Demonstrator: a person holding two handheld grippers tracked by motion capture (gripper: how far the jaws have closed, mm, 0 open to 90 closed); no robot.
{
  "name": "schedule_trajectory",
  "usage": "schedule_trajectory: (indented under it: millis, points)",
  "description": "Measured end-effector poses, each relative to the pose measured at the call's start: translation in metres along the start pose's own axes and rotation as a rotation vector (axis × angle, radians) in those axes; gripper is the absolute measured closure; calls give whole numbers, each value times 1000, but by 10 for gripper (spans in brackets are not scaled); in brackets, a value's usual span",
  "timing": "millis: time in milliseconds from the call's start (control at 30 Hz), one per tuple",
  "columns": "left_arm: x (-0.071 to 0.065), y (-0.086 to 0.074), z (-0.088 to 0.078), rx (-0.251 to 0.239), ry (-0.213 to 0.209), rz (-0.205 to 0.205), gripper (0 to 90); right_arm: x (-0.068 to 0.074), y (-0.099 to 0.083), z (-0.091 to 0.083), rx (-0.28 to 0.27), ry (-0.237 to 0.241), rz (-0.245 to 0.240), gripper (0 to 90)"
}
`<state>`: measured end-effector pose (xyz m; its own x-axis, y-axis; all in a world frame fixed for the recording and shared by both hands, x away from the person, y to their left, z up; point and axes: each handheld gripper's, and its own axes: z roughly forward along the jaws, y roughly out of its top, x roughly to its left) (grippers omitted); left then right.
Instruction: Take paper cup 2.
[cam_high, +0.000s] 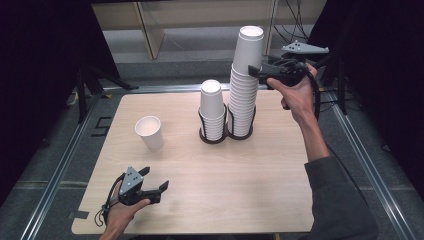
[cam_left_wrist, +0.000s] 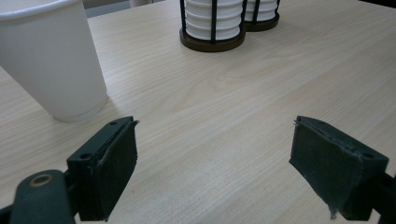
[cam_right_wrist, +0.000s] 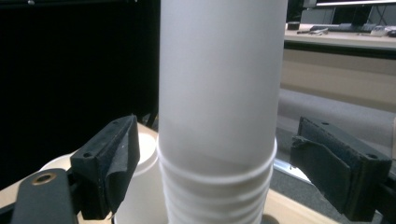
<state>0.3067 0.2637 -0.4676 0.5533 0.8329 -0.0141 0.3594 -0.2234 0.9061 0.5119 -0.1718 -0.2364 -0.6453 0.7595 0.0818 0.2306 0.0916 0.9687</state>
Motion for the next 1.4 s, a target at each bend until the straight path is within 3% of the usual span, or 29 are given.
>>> schedule_trajectory:
  millis: [233, 367, 467, 767, 933, 1033, 1100, 1400]
  points:
    - [1, 0, 0, 3, -3, 4, 141, 1, 12, 20, -11, 3, 1, 153]
    - [0, 0, 0, -6, -2, -8, 141, 1, 18, 31, 6, -24, -9, 149]
    - [0, 0, -1, 4, 2, 0, 141, -1, 19, 38, 9, -16, 19, 146]
    - [0, 0, 0, -2, -6, 2, 141, -3, 17, 51, 9, -9, 22, 138]
    - [0, -1, 1, 11, -3, 3, 141, -3, 19, 50, 11, -15, 2, 161]
    - [-1, -1, 2, -6, -11, -5, 141, -2, 24, 46, -15, -14, -2, 171]
    - [0, -1, 0, 18, -3, 10, 141, 0, 29, 43, -20, -18, -12, 173]
    - [0, -1, 2, 16, -6, 10, 141, 3, 43, 31, -54, -27, -27, 183]
